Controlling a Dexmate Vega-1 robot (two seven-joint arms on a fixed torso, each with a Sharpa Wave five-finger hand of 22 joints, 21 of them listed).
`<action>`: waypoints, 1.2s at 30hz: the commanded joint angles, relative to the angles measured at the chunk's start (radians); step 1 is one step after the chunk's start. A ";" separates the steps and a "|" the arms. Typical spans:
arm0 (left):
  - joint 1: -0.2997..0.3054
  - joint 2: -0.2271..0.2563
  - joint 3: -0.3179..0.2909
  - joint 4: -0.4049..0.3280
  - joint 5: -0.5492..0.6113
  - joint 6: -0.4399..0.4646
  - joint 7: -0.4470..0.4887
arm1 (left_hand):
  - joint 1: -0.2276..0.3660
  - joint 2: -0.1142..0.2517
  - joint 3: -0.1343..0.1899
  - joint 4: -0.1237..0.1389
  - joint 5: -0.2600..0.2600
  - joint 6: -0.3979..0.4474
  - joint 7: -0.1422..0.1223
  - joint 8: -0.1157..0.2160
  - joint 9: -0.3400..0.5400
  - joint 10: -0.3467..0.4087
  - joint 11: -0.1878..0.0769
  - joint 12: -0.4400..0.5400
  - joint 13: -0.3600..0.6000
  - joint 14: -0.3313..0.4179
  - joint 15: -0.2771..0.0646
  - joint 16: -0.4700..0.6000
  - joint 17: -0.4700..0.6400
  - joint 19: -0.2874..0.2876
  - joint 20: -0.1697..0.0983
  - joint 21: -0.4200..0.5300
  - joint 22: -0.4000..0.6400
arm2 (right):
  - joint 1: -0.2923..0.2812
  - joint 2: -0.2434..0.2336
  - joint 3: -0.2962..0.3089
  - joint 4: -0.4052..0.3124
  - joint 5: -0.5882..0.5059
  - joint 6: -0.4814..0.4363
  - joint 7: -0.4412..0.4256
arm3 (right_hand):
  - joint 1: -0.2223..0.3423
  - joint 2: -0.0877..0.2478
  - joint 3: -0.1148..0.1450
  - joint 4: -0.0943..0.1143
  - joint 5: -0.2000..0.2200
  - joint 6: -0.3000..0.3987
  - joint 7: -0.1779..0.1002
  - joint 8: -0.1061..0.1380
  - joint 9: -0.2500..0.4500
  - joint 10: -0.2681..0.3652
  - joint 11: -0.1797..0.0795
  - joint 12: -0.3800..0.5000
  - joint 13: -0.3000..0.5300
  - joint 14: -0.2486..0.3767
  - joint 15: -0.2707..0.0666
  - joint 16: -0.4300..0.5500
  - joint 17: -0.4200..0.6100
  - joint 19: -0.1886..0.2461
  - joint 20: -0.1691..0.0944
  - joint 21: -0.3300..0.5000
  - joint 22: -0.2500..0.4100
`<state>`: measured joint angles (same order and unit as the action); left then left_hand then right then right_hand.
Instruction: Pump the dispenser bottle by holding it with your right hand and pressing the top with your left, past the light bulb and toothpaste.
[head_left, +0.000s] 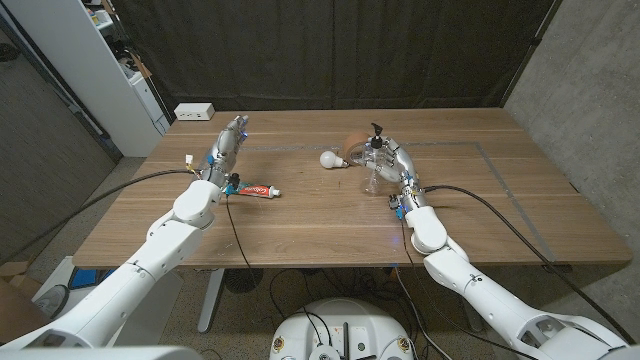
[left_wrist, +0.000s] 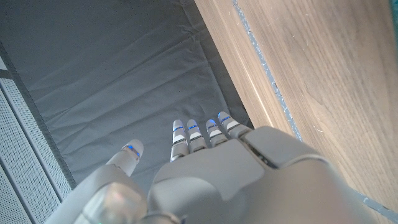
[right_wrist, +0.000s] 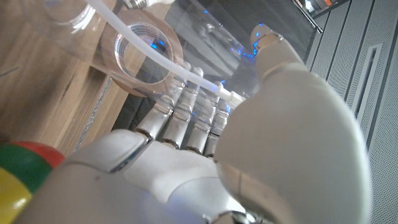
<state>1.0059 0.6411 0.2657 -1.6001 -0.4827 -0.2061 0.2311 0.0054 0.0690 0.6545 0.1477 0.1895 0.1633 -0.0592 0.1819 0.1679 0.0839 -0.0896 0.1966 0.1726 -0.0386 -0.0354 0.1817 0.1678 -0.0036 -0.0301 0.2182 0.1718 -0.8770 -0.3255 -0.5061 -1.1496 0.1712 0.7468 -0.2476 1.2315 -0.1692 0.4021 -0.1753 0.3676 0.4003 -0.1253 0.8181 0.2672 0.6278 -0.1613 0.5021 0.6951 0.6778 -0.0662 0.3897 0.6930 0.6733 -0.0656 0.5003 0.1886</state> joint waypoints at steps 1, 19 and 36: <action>0.000 -0.002 0.002 0.020 -0.011 -0.018 0.000 | 0.010 0.081 0.008 -0.003 0.008 0.009 0.002 0.004 0.003 0.014 -0.001 0.004 0.000 0.014 -0.062 0.006 0.002 0.016 -0.079 0.006 0.000 | -0.008 0.012 -0.004 0.019 -0.020 0.006 -0.027 | 0.256 0.249 -0.004 -0.001 0.000 0.005 -0.008 0.010 0.004 0.040 -0.035 -0.006 0.005 0.004 -0.164 -0.009 0.001 -0.009 -0.136 0.008 0.002; -0.014 -0.023 0.002 0.072 -0.042 -0.060 -0.030 | 0.010 0.084 0.013 -0.003 0.007 0.035 0.011 0.008 0.004 0.029 0.003 0.003 0.000 0.027 -0.062 0.003 0.002 0.034 -0.076 0.004 0.000 | -0.020 0.018 -0.013 0.019 -0.059 -0.001 -0.073 | 0.262 0.244 -0.015 0.002 -0.001 0.009 -0.042 0.017 0.003 0.031 -0.036 -0.018 0.013 -0.016 -0.167 -0.038 -0.006 -0.043 -0.142 0.008 0.001; -0.022 -0.020 0.003 0.095 -0.055 -0.067 -0.045 | 0.012 0.085 0.018 -0.005 0.007 0.039 0.011 0.005 0.004 0.033 0.003 0.002 0.000 0.035 -0.059 0.002 0.002 0.046 -0.073 0.002 0.000 | -0.041 0.001 -0.020 -0.024 -0.060 -0.025 -0.065 | 0.202 0.217 -0.056 0.023 -0.015 -0.036 -0.065 0.001 -0.004 -0.028 -0.039 -0.076 -0.005 -0.104 -0.153 -0.099 -0.020 -0.134 -0.112 -0.015 -0.006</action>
<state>0.9927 0.6220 0.2678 -1.5260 -0.5271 -0.2660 0.1976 0.0054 0.0690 0.6648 0.1435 0.1895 0.1895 -0.0499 0.1819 0.1700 0.1070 -0.0840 0.1966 0.1726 -0.0087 -0.0305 0.1817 0.1678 0.0292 -0.0330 0.2181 0.1719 -0.9069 -0.3168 -0.5211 -1.1513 0.1141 0.7383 -0.3143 1.2767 -0.1343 0.3539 -0.1519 0.3548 0.3744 -0.1925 0.8244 0.2645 0.6056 -0.1971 0.4352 0.6938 0.5888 -0.0548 0.2973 0.6710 0.5615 -0.0546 0.4943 0.1821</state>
